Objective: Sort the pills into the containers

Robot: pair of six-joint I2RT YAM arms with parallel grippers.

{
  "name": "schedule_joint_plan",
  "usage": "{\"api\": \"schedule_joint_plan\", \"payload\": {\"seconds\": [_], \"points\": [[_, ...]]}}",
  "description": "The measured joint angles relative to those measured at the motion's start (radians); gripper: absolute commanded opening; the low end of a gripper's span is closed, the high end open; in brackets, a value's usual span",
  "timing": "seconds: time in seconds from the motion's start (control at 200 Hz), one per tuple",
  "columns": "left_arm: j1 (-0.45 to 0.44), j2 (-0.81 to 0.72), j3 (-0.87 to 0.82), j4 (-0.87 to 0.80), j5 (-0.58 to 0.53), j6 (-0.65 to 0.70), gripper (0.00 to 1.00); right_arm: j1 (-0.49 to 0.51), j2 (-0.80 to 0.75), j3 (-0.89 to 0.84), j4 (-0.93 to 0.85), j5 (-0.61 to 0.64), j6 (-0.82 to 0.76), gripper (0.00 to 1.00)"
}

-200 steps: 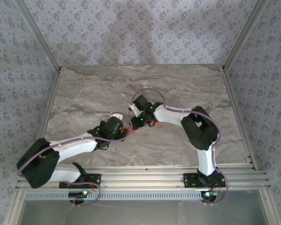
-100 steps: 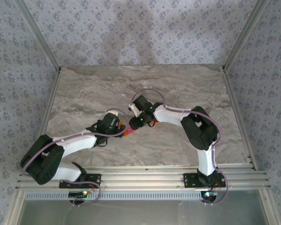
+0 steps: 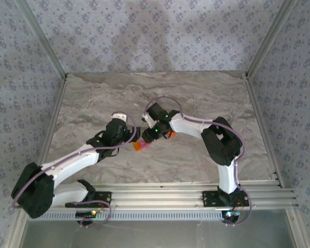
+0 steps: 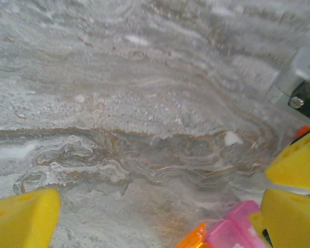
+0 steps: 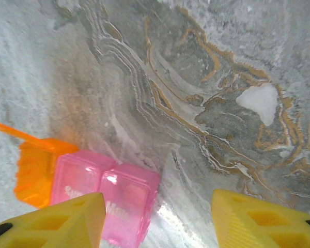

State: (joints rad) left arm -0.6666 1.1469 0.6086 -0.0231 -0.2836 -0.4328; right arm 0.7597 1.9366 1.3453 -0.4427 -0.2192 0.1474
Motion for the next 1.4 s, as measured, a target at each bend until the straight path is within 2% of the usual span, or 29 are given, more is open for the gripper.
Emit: {"api": "schedule_joint_plan", "payload": {"seconds": [0.235,0.42,0.7,0.999,1.209,1.399], "points": [[0.015,-0.214,-0.114,-0.009,0.000,-0.113,0.99,-0.065,-0.138,0.035,-0.027,-0.040,0.038,0.65],[0.017,-0.287,-0.187,-0.028,0.015,-0.175,0.99,-0.145,-0.266,0.028,-0.055,-0.003,0.056,0.74],[0.017,-0.223,-0.192,-0.006,0.087,-0.190,0.99,-0.217,-0.304,-0.014,-0.123,0.130,0.050,0.80],[0.017,-0.051,-0.192,0.087,0.144,-0.198,0.99,-0.217,-0.229,-0.015,-0.153,0.146,0.018,0.83],[0.016,-0.008,-0.190,0.113,0.164,-0.198,0.99,-0.217,-0.175,-0.015,-0.153,0.145,0.008,0.74],[0.010,0.002,-0.187,0.140,0.168,-0.201,0.99,-0.217,-0.149,-0.025,-0.130,0.135,-0.006,0.48]]}}
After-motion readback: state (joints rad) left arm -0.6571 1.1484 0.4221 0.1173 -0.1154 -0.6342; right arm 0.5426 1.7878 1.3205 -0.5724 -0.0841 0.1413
